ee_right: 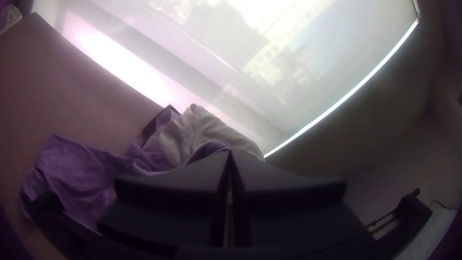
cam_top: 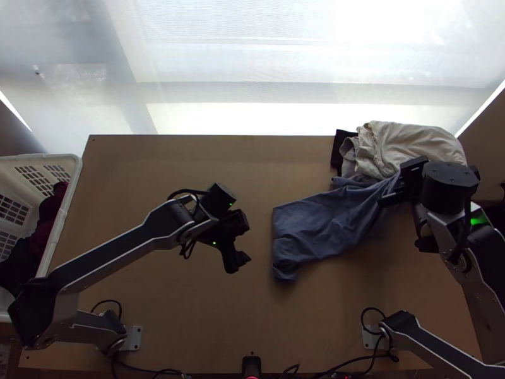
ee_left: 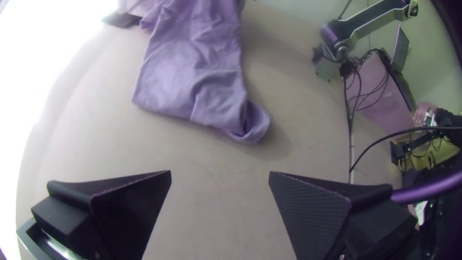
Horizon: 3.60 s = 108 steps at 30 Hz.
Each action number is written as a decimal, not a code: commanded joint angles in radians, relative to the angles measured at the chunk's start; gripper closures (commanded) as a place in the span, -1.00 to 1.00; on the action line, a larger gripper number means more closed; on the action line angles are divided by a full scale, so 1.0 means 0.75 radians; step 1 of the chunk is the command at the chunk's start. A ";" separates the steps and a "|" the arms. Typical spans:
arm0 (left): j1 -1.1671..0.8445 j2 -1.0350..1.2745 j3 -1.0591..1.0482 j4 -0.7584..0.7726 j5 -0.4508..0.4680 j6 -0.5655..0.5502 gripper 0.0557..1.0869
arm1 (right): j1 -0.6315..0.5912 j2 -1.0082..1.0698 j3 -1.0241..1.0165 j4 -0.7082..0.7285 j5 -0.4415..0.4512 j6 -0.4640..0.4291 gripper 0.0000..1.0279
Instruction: Fold the t-shirt
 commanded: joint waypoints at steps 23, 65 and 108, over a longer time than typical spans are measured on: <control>-0.392 0.727 0.416 0.189 -0.234 -0.212 -0.82 | -0.103 -0.200 -0.310 0.034 -0.005 0.019 0.95; 0.745 -0.365 0.025 -0.627 0.163 0.269 0.83 | 0.008 -0.167 -0.449 -0.455 -0.792 0.492 0.95; 0.682 0.279 0.111 0.183 -0.142 0.208 -0.91 | -0.160 0.757 -0.206 0.273 -0.418 0.539 -0.90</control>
